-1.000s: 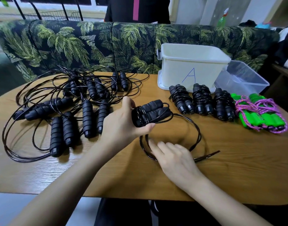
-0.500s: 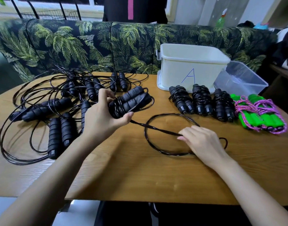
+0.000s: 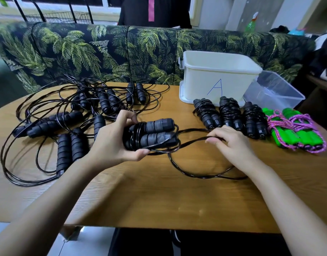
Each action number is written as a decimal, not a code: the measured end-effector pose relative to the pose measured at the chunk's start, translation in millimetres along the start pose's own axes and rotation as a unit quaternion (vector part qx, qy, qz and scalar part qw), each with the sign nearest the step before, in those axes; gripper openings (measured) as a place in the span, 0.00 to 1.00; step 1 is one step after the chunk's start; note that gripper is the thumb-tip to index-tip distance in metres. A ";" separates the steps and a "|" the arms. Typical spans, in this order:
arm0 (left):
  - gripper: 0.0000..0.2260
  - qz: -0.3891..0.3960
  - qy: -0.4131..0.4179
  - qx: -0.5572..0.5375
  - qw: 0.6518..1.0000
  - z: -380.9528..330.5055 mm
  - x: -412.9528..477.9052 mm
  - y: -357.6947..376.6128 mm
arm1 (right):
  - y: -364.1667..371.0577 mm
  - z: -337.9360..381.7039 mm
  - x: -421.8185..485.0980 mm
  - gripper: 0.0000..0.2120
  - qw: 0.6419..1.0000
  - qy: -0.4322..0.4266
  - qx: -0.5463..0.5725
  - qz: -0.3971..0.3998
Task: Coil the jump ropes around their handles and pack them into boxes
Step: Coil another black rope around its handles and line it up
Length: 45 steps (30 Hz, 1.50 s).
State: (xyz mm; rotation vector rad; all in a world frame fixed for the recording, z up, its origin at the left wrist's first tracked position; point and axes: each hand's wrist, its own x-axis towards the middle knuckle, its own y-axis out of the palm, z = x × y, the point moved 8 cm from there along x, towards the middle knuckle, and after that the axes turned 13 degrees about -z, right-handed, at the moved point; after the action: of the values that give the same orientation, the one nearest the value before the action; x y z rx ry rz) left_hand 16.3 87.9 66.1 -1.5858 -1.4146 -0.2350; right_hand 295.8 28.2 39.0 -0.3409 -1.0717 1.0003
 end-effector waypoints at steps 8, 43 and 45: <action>0.30 0.072 0.299 0.162 0.938 -77.9 -23.4 38.3 | 22.8 39.8 43.8 0.10 0.995 0.017 -0.100 -0.013; 0.43 0.035 -0.201 0.073 0.976 -15.1 -4.1 39.3 | 49.4 56.7 -34.9 0.02 0.957 0.221 0.187 0.005; 0.40 0.051 -0.239 0.004 0.970 -11.1 -9.0 46.7 | 50.6 53.0 -32.5 0.02 0.951 0.243 0.190 -0.013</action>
State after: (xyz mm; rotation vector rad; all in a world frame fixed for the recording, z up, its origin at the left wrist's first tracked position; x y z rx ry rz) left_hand 57.9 80.0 41.7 -1.7773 -1.6816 0.2327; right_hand 221.1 17.6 11.9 -0.2374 -0.4242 1.0067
